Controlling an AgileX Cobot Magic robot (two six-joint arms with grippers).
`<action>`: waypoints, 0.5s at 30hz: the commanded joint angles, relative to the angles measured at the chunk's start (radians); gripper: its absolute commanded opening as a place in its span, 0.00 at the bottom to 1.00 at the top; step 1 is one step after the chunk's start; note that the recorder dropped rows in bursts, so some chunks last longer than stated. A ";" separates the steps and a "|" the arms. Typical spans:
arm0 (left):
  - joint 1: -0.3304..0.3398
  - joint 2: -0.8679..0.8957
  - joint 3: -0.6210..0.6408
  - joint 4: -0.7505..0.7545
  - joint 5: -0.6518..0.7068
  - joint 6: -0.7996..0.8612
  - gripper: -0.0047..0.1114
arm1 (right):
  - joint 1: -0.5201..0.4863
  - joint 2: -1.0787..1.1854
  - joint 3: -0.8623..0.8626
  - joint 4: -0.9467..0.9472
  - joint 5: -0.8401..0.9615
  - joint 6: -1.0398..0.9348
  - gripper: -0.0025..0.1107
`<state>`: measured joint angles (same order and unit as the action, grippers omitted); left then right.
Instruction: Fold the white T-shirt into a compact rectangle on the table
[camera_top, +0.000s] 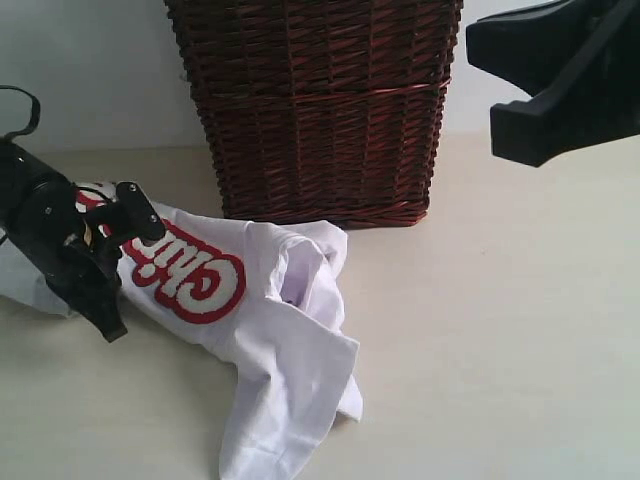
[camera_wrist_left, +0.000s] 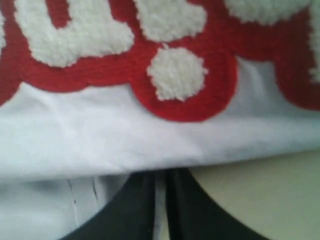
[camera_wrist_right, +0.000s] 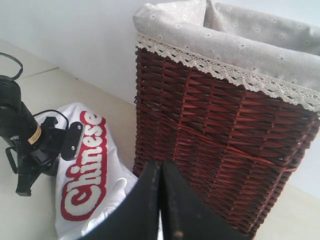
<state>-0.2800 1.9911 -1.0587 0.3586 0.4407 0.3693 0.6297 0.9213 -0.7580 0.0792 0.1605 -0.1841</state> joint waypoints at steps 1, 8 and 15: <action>0.003 0.006 -0.009 -0.006 0.056 0.021 0.04 | -0.005 0.000 0.006 -0.001 -0.010 0.006 0.02; 0.001 -0.129 -0.016 -0.196 0.097 0.213 0.04 | -0.005 0.000 0.006 0.001 -0.008 0.006 0.02; 0.001 -0.288 -0.089 -0.398 0.334 0.385 0.04 | -0.005 0.000 0.006 0.001 0.002 0.006 0.02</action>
<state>-0.2800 1.7534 -1.1232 0.0234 0.6671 0.7043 0.6297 0.9213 -0.7580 0.0792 0.1605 -0.1816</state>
